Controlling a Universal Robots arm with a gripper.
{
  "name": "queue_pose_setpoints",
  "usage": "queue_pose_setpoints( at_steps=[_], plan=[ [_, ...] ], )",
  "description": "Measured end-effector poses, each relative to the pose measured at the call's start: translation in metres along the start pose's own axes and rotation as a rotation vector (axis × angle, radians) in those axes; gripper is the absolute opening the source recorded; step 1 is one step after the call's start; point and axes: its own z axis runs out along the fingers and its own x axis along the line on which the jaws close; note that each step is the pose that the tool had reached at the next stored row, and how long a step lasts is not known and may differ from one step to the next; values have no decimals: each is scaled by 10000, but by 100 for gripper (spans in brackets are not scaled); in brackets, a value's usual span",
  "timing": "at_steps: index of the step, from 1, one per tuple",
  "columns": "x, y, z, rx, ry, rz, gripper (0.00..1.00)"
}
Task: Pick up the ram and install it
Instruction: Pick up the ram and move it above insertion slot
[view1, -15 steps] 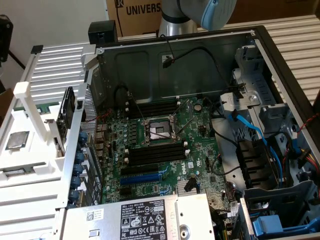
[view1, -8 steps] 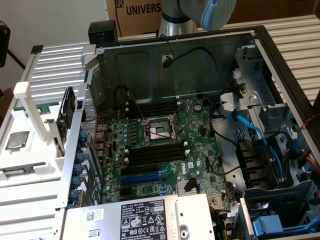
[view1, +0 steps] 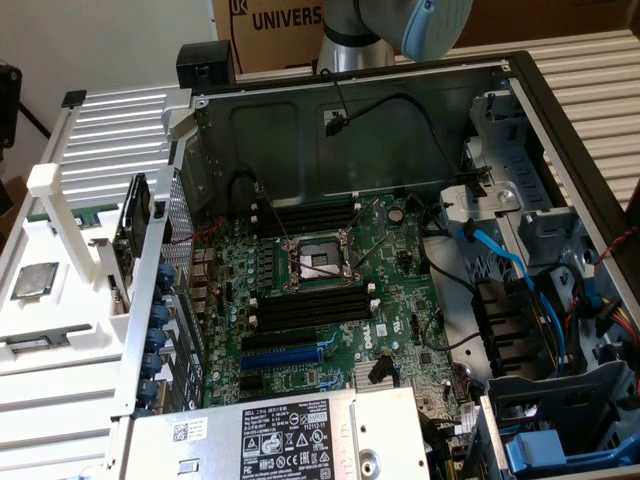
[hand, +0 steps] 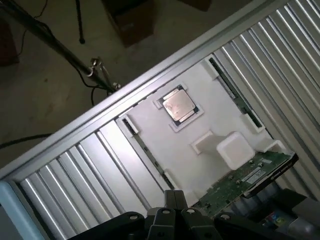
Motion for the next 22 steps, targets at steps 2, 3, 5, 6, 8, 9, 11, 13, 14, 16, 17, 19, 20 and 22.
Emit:
queue_pose_setpoints(
  at_steps=[2, 3, 5, 6, 8, 9, 11, 13, 14, 16, 17, 19, 20, 22],
  plan=[
    [0, -1, 25, -4, 20, -353, 10],
    [0, -2, 41, -6, 31, -544, 10],
    [1, -4, 70, -10, 53, -914, 10],
    [1, -5, 86, -12, 64, -1099, 10],
    [1, -6, 115, -16, 84, -1463, 10],
    [1, -7, 129, -18, 96, -1642, 10],
    [4, -7, 186, -16, 124, -2216, 10],
    [18, 10, 246, 72, 87, -2642, 10],
    [23, 17, 256, 90, 72, -2676, 10],
    [39, 35, 276, 121, 39, -2721, 10],
    [68, 66, 286, 131, 30, -2757, 10],
    [101, 99, 289, 129, 34, -2795, 10],
    [115, 112, 295, 133, 29, -2816, 10],
    [141, 141, 328, 255, -56, -2902, 10]
  ],
)
